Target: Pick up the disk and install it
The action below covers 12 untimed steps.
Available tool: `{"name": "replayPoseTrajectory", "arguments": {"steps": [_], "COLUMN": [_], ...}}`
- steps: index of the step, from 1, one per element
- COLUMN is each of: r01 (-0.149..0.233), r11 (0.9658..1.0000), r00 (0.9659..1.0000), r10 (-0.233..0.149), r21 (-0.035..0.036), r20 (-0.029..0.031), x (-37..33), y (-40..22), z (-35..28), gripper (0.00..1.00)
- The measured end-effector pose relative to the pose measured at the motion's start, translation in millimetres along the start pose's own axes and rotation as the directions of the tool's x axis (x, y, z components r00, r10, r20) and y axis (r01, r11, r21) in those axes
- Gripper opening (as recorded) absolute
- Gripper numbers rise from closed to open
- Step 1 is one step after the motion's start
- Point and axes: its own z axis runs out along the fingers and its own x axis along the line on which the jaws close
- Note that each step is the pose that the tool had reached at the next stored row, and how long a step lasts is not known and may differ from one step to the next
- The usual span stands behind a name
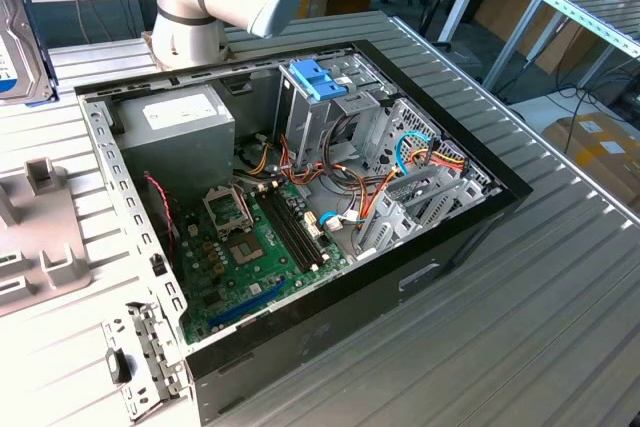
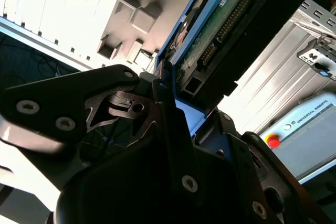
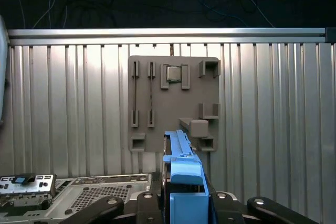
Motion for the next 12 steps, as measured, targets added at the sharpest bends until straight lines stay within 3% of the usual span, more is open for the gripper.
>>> {"name": "replayPoseTrajectory", "arguments": {"steps": [12], "r01": [0.0], "r11": [1.0], "r00": [1.0], "r10": [0.0], "r21": [-0.0002], "r20": [0.0], "x": [-0.4], "y": [-11.1], "z": [0.2], "gripper": [0.37]}}
